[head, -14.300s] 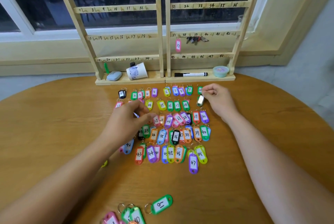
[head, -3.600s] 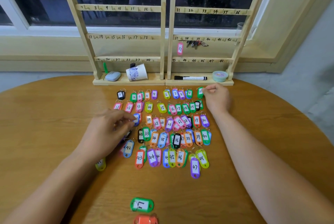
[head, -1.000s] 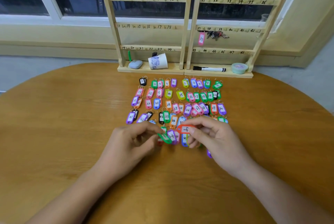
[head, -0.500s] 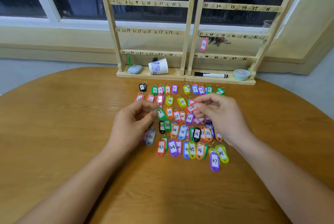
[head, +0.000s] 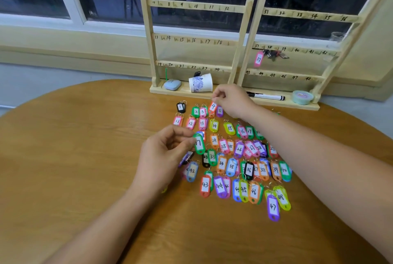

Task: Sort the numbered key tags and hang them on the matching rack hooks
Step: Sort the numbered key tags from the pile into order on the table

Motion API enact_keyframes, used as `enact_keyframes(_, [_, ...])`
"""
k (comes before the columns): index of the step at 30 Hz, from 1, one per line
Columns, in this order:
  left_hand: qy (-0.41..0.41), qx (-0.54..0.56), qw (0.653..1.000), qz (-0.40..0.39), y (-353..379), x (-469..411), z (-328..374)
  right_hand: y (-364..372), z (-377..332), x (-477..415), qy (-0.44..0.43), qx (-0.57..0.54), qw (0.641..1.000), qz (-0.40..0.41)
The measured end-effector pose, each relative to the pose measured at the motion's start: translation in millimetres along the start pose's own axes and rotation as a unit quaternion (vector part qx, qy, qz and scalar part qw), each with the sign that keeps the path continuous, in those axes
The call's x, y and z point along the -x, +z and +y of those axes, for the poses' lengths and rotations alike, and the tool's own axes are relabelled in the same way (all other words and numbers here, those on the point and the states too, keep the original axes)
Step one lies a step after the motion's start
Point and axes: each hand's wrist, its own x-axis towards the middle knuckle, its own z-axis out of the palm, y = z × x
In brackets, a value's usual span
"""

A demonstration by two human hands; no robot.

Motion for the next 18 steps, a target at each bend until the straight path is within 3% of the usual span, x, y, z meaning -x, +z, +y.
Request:
enact_keyframes(10, [-0.012, -0.002, 1.0, 0.007, -2, -3, 0, 6, -6, -18, -0.017, 0.091, 0.992, -0.081])
enact_keyframes(18, [-0.022, -0.026, 0.999, 0.013, -2, -3, -2, -23, 20, 10, -0.004, 0.003, 1.0, 0.014])
